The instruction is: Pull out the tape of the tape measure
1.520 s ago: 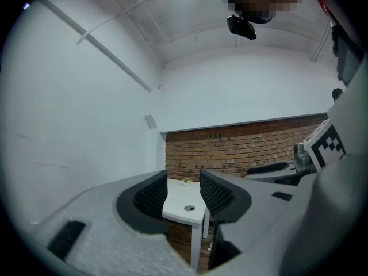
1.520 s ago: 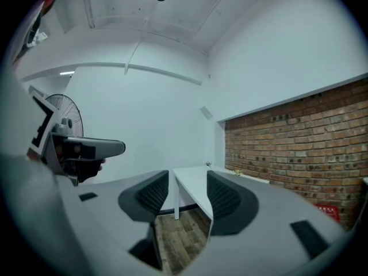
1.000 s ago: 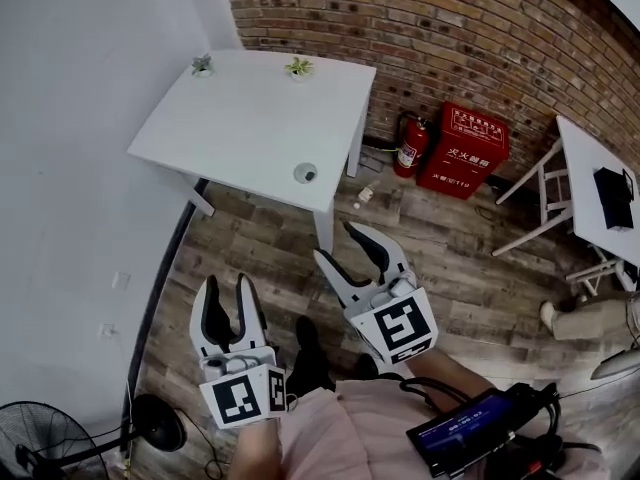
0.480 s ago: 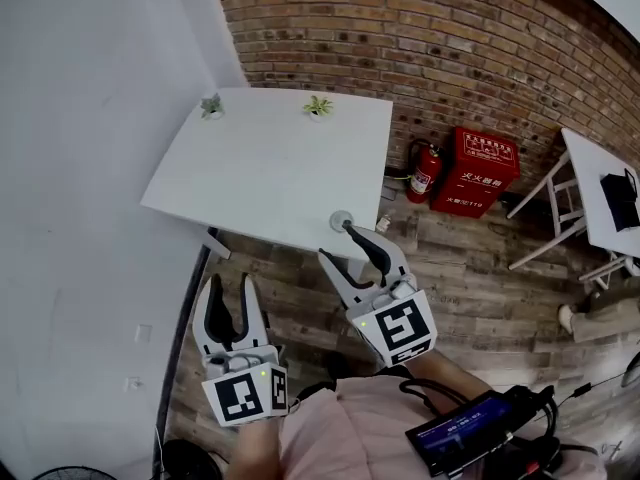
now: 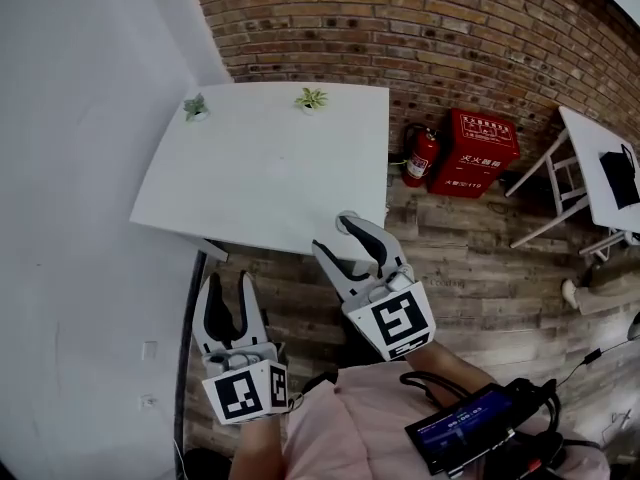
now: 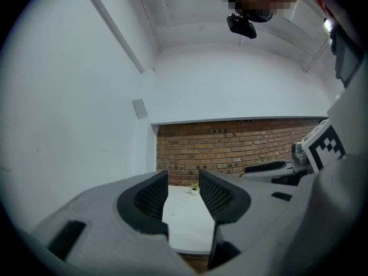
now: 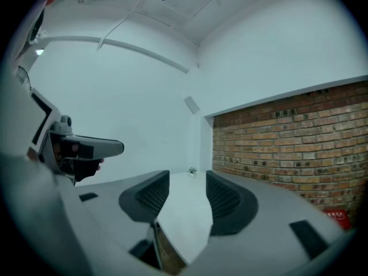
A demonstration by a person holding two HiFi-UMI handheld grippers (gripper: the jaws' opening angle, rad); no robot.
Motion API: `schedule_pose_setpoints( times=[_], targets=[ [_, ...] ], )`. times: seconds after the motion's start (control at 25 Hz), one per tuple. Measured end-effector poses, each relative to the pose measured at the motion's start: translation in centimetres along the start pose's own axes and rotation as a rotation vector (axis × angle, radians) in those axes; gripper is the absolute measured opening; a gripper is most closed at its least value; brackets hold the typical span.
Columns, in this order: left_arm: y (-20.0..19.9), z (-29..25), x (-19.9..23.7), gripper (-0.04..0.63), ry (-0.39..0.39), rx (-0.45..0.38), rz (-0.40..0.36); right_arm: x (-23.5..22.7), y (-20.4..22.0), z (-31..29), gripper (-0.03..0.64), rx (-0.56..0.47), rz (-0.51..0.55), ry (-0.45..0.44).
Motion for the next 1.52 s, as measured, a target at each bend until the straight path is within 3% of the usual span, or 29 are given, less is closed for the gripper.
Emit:
schedule_pose_setpoints(
  times=[0.44,0.96,1.52],
  targets=[
    [3.6,-7.4,0.9,0.161,0.016,0.064,-0.011,-4.7,3.2,-6.7,0.204,0.034,-0.036,0.0],
    [3.1,-20.1,2.1,0.163,0.025,0.078,-0.053,-13.8,2.3,-17.0,0.201,0.028,-0.047,0.011],
    [3.1,-26.5,1.9,0.163,0.089,0.077,-0.055,-17.4,1.9,-20.4,0.196,0.013,-0.058,0.062]
  ],
)
Point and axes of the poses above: the fingertips, and each gripper's own axes: z backward along the fingers, x to its left, y out of its underside, the point moved 8 cm from there along z, backward along the fingers, and after that the axes turned 15 degrees about -y, right-handed, at the moved point
